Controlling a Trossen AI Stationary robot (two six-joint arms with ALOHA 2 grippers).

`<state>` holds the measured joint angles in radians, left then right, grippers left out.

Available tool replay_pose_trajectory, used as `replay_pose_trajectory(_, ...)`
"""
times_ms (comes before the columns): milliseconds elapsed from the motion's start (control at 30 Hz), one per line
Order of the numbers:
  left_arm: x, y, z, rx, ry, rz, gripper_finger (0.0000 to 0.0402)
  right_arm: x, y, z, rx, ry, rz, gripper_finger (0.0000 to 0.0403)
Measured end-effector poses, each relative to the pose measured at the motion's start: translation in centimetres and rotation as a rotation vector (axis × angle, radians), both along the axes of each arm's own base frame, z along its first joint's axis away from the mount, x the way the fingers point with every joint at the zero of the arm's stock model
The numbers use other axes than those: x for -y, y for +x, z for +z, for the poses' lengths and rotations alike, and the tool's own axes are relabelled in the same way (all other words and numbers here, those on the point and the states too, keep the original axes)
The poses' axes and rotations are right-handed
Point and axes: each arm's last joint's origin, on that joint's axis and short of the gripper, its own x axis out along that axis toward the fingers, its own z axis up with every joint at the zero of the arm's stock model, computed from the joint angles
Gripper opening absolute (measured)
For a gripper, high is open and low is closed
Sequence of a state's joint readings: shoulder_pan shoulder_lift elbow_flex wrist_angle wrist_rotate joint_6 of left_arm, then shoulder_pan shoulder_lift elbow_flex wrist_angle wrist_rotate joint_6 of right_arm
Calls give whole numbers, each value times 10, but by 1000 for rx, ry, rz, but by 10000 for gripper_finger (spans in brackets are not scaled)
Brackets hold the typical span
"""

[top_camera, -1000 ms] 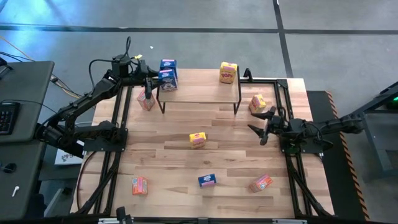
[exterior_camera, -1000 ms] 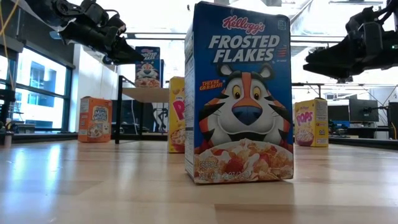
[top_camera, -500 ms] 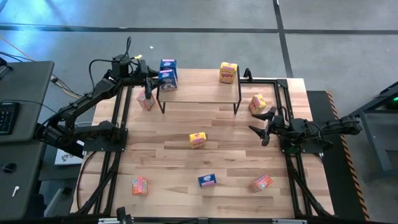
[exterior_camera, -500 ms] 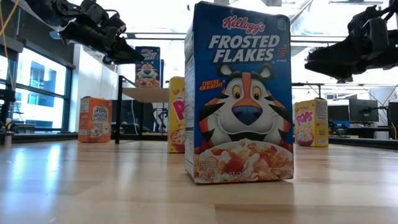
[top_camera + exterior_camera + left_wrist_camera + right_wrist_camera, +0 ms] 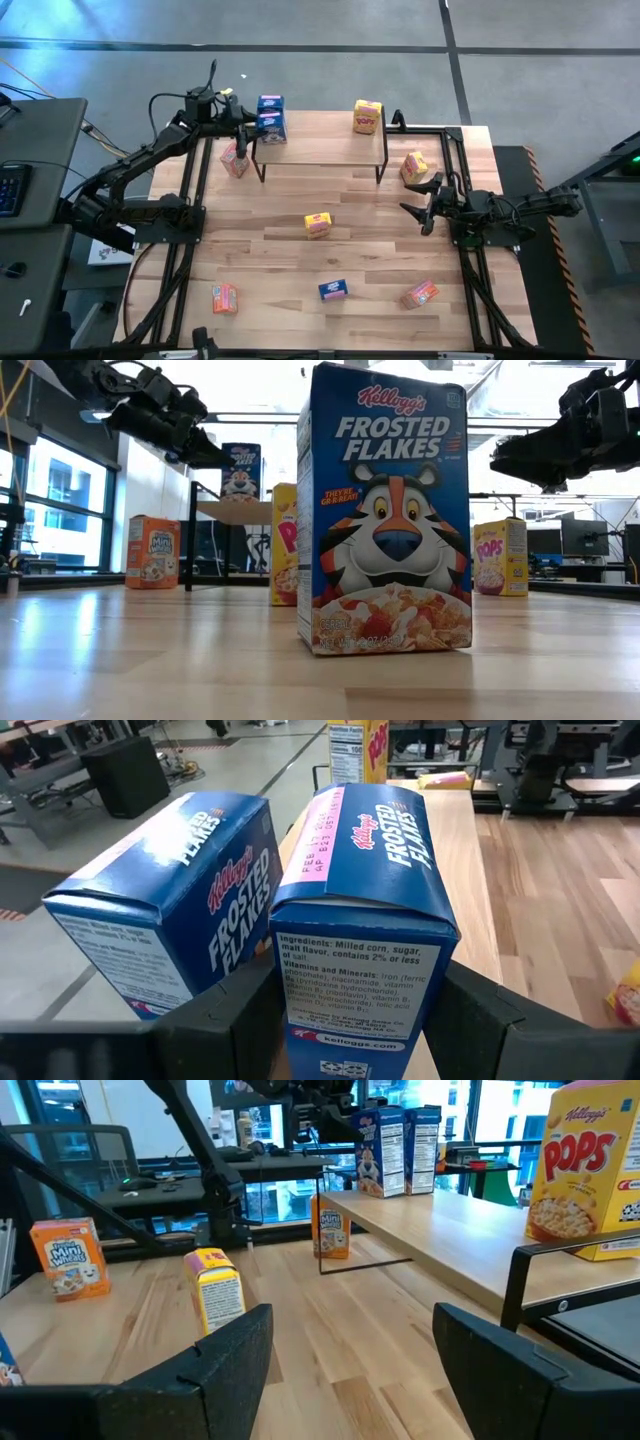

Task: Stack cereal on shelf
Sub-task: Put the top blue cereal box on the shelf aligned with the other blue cereal box

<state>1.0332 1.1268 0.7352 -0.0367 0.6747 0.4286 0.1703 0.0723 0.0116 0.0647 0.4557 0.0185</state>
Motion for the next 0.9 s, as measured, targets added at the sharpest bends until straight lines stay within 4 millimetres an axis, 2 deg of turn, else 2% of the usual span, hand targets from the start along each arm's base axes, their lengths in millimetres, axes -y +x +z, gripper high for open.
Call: replay_pose_trajectory(900, -6, -7, 6, -31, 0, 30, 195, 0, 0, 0, 0, 0, 0, 268)
